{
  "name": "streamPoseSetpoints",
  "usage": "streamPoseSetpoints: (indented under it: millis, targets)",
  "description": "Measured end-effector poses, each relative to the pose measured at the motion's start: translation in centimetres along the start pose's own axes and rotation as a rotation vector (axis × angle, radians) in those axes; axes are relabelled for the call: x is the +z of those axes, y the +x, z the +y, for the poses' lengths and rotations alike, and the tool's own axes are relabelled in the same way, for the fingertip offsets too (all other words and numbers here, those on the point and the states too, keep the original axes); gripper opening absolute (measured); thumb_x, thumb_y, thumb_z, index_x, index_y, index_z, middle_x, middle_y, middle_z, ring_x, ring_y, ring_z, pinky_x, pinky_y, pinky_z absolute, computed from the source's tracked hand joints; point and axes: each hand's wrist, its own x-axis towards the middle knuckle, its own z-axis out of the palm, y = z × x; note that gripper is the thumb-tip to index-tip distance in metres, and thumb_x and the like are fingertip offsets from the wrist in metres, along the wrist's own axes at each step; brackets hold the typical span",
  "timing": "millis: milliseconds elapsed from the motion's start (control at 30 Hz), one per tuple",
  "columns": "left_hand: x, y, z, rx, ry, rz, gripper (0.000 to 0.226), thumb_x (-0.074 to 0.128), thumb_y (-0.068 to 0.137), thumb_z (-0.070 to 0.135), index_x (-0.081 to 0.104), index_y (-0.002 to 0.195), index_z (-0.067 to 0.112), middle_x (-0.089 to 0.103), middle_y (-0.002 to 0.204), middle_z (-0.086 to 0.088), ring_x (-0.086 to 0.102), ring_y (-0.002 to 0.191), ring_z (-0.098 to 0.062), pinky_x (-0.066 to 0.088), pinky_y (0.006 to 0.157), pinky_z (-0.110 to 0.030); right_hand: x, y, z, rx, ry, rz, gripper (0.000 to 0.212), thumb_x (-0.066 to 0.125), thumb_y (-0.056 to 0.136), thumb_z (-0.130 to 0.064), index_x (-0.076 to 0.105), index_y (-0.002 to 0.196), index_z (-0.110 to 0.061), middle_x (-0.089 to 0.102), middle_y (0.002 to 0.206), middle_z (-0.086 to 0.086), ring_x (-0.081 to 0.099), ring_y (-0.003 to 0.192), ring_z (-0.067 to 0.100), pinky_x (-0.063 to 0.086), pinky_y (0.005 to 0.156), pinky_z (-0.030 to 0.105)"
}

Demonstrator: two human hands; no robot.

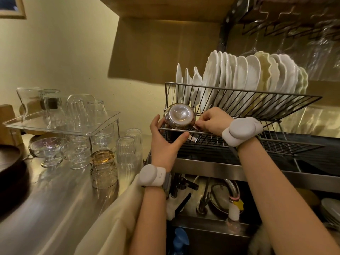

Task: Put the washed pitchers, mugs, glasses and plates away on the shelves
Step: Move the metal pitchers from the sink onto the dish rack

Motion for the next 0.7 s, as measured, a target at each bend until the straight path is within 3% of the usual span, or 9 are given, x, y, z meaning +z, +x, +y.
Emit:
streamPoseSetpoints:
  millis: [167, 333, 400, 500, 567, 700]
  targets:
    - [-0.1, 0.0, 0.2, 0.005, 0.02, -0.004, 0.089, 0.078, 0.071, 0.025, 0.022, 0.14, 0.028, 0.043, 0.124, 0.019, 0.042, 0.099, 0.019, 0.031, 0.071, 0.012, 0.1, -0.2, -0.3, 0.03, -0.002, 0.008, 0.035, 0.044, 0.097, -0.019, 0.068, 0.093, 0.006, 0.055, 0.072, 0.01, 0.048, 0.071, 0.018, 0.034, 0.054, 0.023]
    - [0.0, -0.5, 0.9, 0.031, 0.025, 0.043, 0.093, 0.08, 0.067, 0.026, 0.022, 0.139, 0.034, 0.04, 0.138, 0.012, 0.039, 0.109, 0.011, 0.028, 0.077, 0.011, 0.4, -0.2, -0.4, 0.059, 0.017, 0.058, 0.037, 0.037, 0.098, -0.018, 0.067, 0.101, 0.003, 0.065, 0.1, 0.017, 0.057, 0.088, 0.025, 0.038, 0.073, 0.027]
    - [0.2, -0.8, 1.3, 0.051, 0.018, 0.062, 0.097, 0.081, 0.066, 0.027, 0.02, 0.14, 0.037, 0.036, 0.143, 0.01, 0.033, 0.121, 0.006, 0.024, 0.09, 0.002, 0.6, -0.2, -0.5, 0.055, 0.0, 0.118, 0.035, 0.035, 0.099, -0.019, 0.063, 0.106, 0.0, 0.063, 0.106, 0.016, 0.058, 0.095, 0.027, 0.039, 0.075, 0.028]
    - [0.4, -1.2, 1.9, 0.075, 0.037, 0.104, 0.102, 0.081, 0.065, 0.029, 0.015, 0.141, 0.04, 0.029, 0.149, 0.009, 0.026, 0.133, -0.004, 0.021, 0.105, -0.023, 0.9, -0.6, -0.4, 0.028, 0.076, 0.207, 0.027, 0.034, 0.099, -0.022, 0.055, 0.111, -0.01, 0.057, 0.091, 0.004, 0.052, 0.069, 0.01, 0.034, 0.057, 0.023]
    - [0.4, -1.5, 2.2, 0.096, 0.049, 0.137, 0.103, 0.081, 0.065, 0.029, 0.013, 0.141, 0.042, 0.025, 0.15, 0.009, 0.023, 0.136, -0.007, 0.019, 0.105, -0.026, 1.0, -0.9, -0.6, 0.011, 0.161, 0.274, 0.024, 0.036, 0.098, -0.023, 0.052, 0.112, -0.012, 0.054, 0.082, -0.001, 0.048, 0.061, 0.004, 0.031, 0.052, 0.021]
    - [0.9, -2.8, 3.2, 0.152, 0.085, 0.245, 0.092, 0.078, 0.069, 0.03, 0.02, 0.14, 0.037, 0.028, 0.147, 0.011, 0.027, 0.133, -0.004, 0.022, 0.106, -0.022, 1.5, -2.4, -1.0, -0.093, 0.283, 0.49, 0.024, 0.043, 0.096, -0.023, 0.052, 0.112, -0.009, 0.058, 0.108, 0.009, 0.052, 0.089, 0.018, 0.038, 0.073, 0.027]
